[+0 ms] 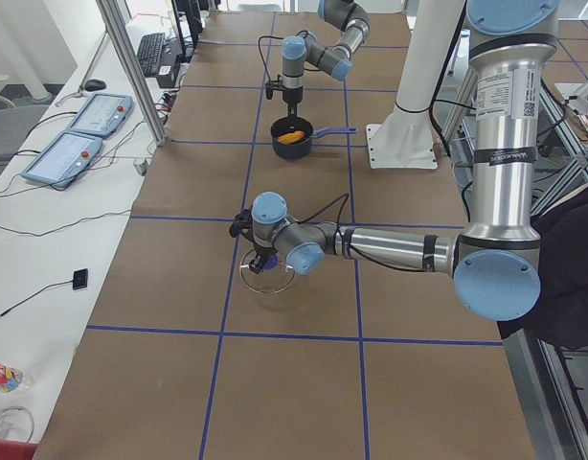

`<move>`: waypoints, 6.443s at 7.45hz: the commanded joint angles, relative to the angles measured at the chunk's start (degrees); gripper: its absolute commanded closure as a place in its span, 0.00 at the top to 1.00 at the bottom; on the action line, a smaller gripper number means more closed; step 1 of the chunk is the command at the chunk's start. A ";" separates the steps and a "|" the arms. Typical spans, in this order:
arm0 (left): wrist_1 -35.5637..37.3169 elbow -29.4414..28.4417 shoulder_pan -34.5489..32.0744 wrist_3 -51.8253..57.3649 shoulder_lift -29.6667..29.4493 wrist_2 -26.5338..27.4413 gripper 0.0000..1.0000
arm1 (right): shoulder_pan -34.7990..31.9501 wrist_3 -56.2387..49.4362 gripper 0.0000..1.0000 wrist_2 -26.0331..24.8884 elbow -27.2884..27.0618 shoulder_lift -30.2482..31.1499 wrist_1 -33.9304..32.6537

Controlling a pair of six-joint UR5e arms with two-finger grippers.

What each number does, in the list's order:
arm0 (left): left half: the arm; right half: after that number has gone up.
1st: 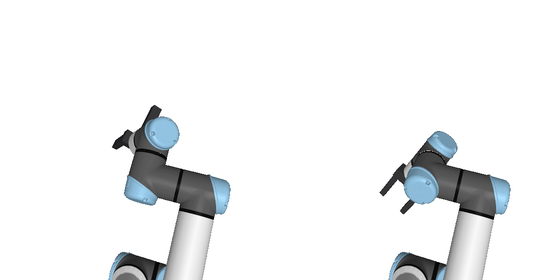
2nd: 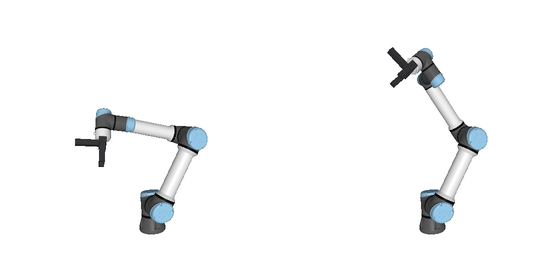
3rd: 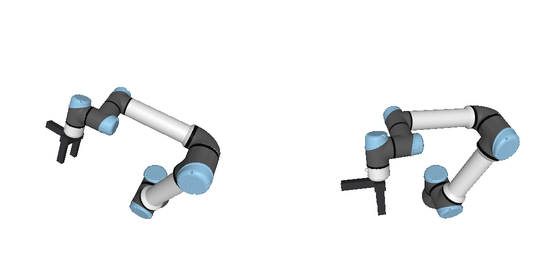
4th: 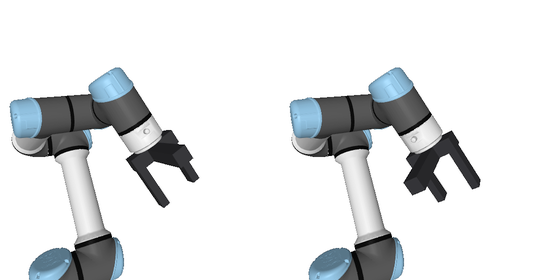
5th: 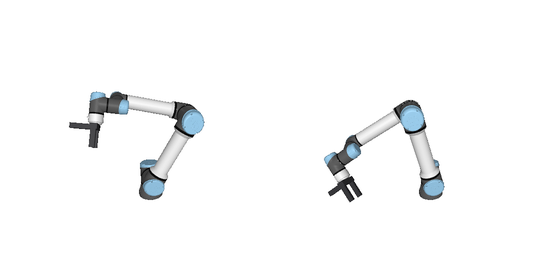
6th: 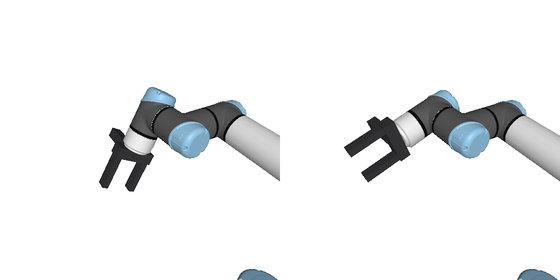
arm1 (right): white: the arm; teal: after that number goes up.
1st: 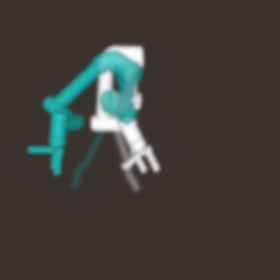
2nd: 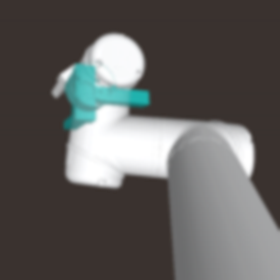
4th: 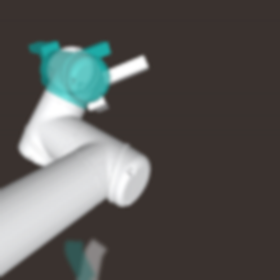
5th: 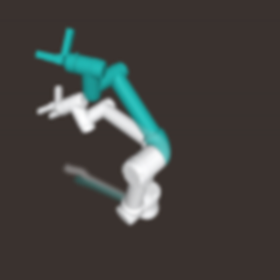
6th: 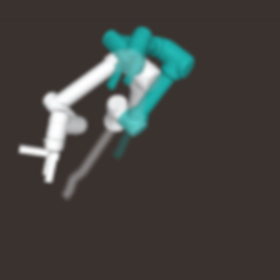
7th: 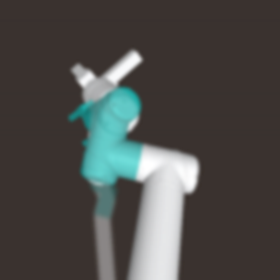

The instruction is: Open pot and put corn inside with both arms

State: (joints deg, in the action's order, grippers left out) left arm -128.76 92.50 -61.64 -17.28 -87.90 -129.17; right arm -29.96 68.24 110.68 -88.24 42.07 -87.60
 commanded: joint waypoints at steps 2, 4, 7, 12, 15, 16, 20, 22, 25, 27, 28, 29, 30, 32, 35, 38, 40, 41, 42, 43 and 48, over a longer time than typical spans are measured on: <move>0.09 -0.13 0.64 -1.26 -0.43 0.24 0.53 | -5.52 -0.73 1.00 5.92 -0.36 -1.11 -0.20; 0.00 -1.00 3.43 -2.41 -1.31 0.67 0.53 | -8.61 -1.44 1.00 9.28 -0.88 -1.11 -0.20; 0.00 -2.15 3.80 -2.41 -2.19 0.68 0.53 | -10.20 -2.31 1.00 10.70 -0.88 -0.93 -0.11; 0.00 -2.24 3.89 -2.32 -2.63 0.76 0.69 | -12.49 -1.88 1.00 12.81 -3.08 -0.76 0.15; 0.00 -2.07 3.89 -2.50 -2.81 1.64 0.90 | -13.28 -1.53 1.00 12.90 -3.43 -0.58 0.06; 0.00 -1.28 3.89 -2.67 -2.89 1.12 0.95 | -14.50 -1.70 1.00 13.07 -4.48 -0.06 -0.02; 5.87 0.66 -0.65 -2.76 -5.35 -5.64 0.97 | -28.35 -19.99 1.00 16.05 -9.75 15.80 0.50; 12.98 0.49 -7.33 1.60 -8.94 -10.03 0.97 | -36.97 -31.36 1.00 22.89 -8.11 22.24 0.50; 28.33 0.39 -17.87 22.21 -10.01 -11.54 0.98 | -45.51 -48.94 1.00 25.72 -5.47 30.16 0.33; 31.46 -1.00 -20.88 28.42 -10.10 -11.45 0.98 | -49.03 -52.66 1.00 26.17 -4.75 33.25 0.33; 31.46 -3.71 -21.59 30.44 -11.15 -11.54 0.98 | -49.66 -52.85 1.00 26.87 -4.67 34.48 0.42; 31.46 -5.74 -22.21 30.98 -12.64 -11.54 0.98 | -49.93 -52.85 1.00 26.87 -4.66 34.92 0.42; 30.94 -7.67 -22.56 31.42 -12.74 -11.71 0.98 | -50.10 -51.98 1.00 26.70 -4.58 35.01 0.33; 30.76 -9.44 -23.26 34.76 -12.30 -11.63 0.98 | -50.28 -51.54 1.00 26.61 -4.58 34.49 0.33; 30.50 -8.92 -23.44 34.77 -11.42 -11.72 0.98 | -50.19 -51.62 1.00 25.56 -4.58 33.96 0.59; 30.58 -8.92 -23.62 34.68 -11.51 -11.63 0.98 | -50.19 -51.54 1.00 24.76 -4.58 33.61 0.59; 30.58 -8.83 -23.79 34.41 -11.42 -11.63 0.98 | -50.19 -51.62 1.00 24.76 -4.49 33.78 0.59; 30.50 -8.66 -23.88 34.33 -10.81 -11.72 0.98 | -50.28 -51.45 1.00 25.03 -5.45 34.92 0.59; 30.41 -7.09 -23.88 33.98 -9.85 -11.72 0.98 | -50.28 -50.49 1.00 25.03 -8.07 37.28 0.59; 30.50 -6.20 -23.79 33.80 -9.23 -11.72 0.98 | -50.28 -48.48 1.00 25.03 -10.09 39.21 0.59; 30.67 2.39 -24.14 30.91 -2.83 -11.80 0.98 | -50.19 -46.35 1.00 25.03 -13.02 42.31 0.77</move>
State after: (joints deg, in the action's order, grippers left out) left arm -98.22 91.31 -85.62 14.52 -93.53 -140.93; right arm -80.20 21.87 135.78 -101.49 84.42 -86.85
